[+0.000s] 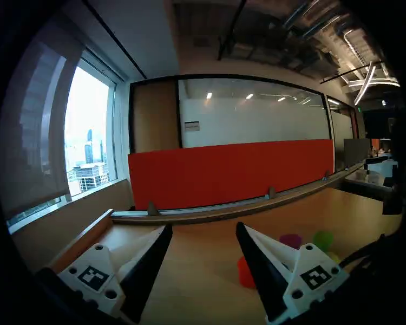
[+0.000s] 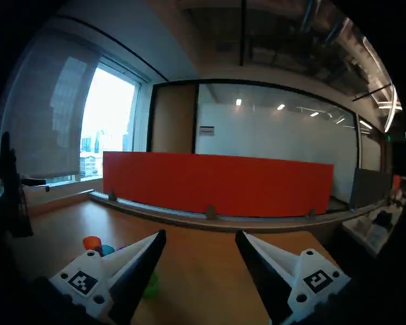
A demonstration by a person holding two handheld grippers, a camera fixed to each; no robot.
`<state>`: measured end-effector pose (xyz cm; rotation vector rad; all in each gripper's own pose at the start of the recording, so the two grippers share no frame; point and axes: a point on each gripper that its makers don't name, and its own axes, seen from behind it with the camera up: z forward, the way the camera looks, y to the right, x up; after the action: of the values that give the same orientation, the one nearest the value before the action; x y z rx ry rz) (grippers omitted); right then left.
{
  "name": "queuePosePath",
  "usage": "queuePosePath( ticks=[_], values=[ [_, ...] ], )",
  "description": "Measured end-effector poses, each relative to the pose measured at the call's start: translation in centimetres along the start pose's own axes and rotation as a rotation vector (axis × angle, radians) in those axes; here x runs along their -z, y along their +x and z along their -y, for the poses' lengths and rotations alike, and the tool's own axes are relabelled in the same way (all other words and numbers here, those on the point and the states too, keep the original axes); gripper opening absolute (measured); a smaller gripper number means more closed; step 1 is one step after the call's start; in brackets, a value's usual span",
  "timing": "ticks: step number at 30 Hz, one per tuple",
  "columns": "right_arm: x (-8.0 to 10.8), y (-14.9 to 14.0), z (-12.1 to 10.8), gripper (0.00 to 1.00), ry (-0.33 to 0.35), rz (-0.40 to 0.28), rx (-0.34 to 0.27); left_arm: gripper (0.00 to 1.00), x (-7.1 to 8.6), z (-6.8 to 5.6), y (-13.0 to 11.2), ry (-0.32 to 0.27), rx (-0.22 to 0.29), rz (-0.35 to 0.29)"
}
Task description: Pour water
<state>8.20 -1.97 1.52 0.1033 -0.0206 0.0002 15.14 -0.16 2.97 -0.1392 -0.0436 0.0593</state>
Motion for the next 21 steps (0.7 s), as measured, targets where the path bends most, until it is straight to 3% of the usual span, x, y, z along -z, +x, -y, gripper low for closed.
queuePosePath(
  ticks=[9, 21],
  values=[
    [-0.6, 4.0, 0.3, 0.99, 0.032, -0.01, 0.002, 0.87, -1.0, -0.7, 4.3, -0.07, 0.05, 0.013],
    [-1.4, 3.8, 2.1, 0.99, 0.131, 0.0, -0.001, 0.87, -2.1, -1.3, 5.1, -0.165, 0.078, 0.039]
  ],
)
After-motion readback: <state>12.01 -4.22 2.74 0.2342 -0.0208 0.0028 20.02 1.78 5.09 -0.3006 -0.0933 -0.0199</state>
